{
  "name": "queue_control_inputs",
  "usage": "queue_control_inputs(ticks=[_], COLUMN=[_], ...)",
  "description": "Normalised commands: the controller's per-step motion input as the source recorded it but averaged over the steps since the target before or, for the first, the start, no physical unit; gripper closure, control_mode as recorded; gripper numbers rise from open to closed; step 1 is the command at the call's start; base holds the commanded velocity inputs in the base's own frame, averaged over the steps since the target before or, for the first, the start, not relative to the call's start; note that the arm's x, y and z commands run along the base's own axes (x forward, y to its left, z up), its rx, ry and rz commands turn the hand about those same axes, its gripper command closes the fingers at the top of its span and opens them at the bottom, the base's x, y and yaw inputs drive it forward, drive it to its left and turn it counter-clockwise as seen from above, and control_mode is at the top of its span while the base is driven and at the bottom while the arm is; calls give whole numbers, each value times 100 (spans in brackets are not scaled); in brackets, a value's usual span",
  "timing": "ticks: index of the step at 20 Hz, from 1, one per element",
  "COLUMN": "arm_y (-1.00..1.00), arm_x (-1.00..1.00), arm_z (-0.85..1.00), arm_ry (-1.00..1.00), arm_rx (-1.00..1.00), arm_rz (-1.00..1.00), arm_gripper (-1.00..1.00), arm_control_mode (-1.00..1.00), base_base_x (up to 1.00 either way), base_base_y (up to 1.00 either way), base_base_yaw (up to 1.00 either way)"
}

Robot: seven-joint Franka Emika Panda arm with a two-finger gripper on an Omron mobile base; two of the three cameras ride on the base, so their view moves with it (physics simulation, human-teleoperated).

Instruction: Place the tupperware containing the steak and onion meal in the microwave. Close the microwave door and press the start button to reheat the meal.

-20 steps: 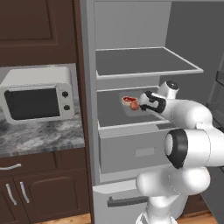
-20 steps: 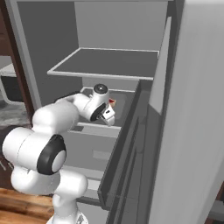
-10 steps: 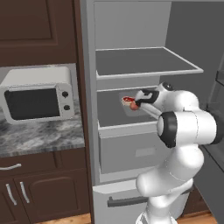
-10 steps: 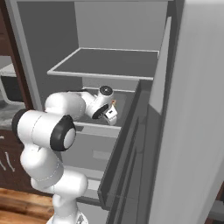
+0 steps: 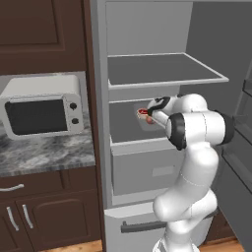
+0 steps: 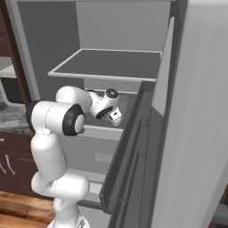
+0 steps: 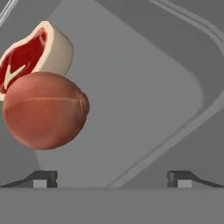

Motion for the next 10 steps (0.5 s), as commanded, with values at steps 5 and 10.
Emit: queue_control_inputs(ticks=[5,10], arm_y=[0,0], arm_x=[49,29], arm_z=[-33,-50], arm_ry=[0,0], arm_rx=[0,0], arm_rz=[0,0], arm_gripper=[-100,100], arm_control_mode=[-100,-100], base_base_x=[0,0], base_base_y=[0,0], base_base_yaw=[0,0])
